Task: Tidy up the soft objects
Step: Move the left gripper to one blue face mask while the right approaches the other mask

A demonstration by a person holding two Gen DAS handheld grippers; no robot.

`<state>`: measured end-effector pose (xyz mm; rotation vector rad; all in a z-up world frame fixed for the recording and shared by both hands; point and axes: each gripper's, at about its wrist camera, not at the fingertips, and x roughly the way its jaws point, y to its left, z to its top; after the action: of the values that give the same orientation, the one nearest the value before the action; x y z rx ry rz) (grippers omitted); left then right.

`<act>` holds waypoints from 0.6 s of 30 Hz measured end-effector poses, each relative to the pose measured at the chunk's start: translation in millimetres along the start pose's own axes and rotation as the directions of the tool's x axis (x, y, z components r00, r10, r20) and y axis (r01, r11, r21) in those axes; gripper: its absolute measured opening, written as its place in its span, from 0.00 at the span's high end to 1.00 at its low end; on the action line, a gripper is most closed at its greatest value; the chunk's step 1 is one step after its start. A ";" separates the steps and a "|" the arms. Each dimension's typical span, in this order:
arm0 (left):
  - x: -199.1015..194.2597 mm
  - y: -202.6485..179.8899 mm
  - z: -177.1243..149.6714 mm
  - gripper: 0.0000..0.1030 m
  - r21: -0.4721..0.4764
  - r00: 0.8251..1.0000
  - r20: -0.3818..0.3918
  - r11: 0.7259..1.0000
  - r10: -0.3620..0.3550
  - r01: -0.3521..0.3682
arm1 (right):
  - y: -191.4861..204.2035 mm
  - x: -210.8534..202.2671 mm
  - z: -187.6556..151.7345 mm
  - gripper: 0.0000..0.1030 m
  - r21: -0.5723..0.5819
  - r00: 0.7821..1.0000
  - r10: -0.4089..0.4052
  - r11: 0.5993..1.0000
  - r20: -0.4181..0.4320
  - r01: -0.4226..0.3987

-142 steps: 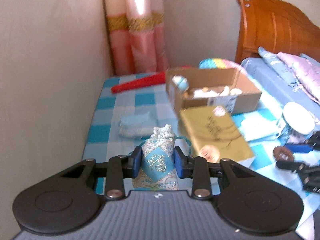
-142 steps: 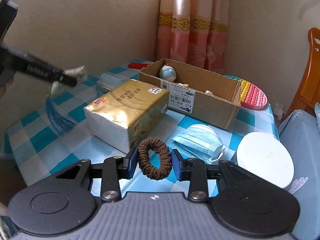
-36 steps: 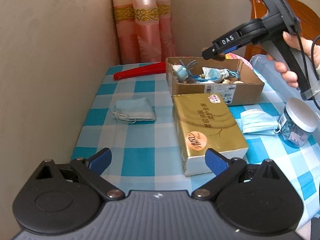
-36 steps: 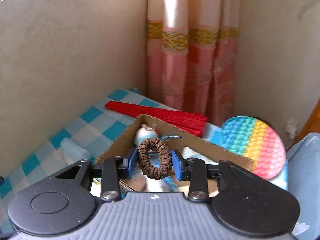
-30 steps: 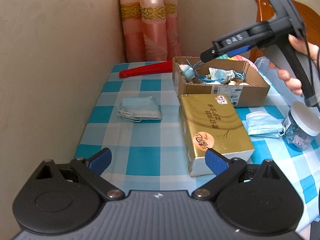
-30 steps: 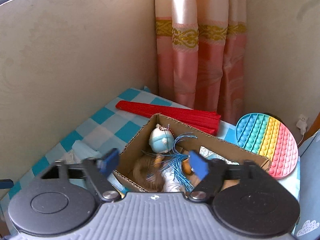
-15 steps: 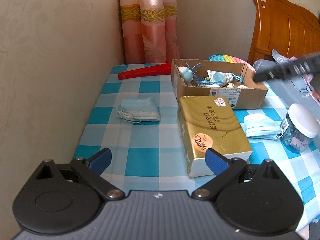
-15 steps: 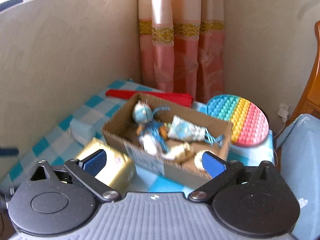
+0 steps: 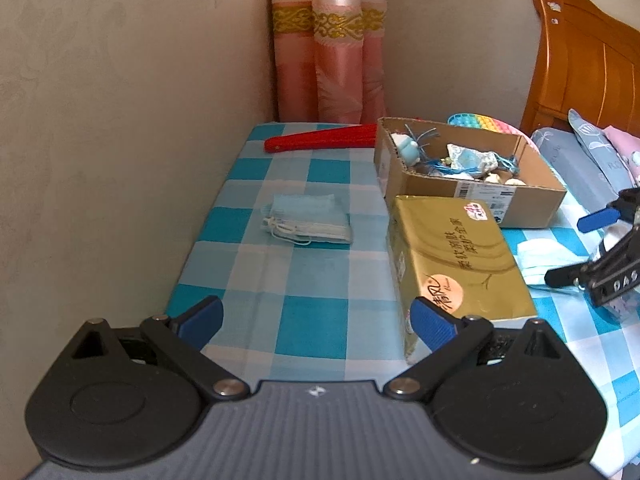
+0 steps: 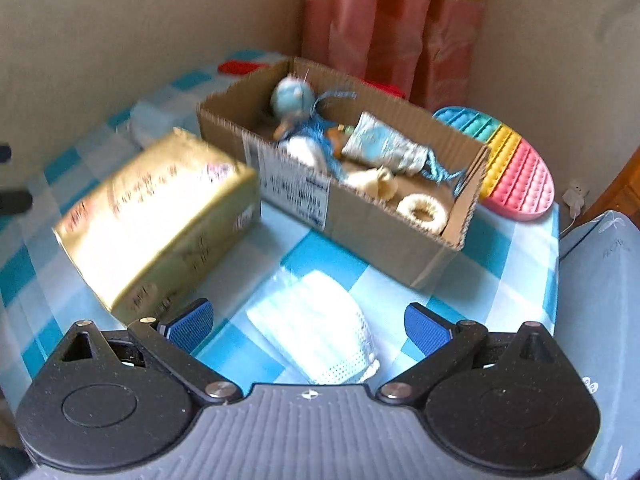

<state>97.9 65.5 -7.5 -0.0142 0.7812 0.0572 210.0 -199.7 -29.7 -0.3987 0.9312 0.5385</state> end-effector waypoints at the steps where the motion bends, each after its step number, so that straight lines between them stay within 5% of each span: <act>1: 2.0 0.4 0.4 0.03 -0.003 1.000 -0.003 1.000 0.000 0.000 | 0.7 3.5 -0.4 0.00 -0.012 1.000 -0.001 1.000 -0.011 0.001; 18: 17.8 5.0 5.0 0.03 -0.015 1.000 -0.026 1.000 -0.011 0.010 | 10.0 47.5 6.7 0.01 -0.120 0.985 0.050 0.990 -0.167 -0.070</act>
<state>113.7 71.6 -16.5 -0.0332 0.8067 0.0528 231.3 -175.7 -66.7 -0.5360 1.0731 0.6285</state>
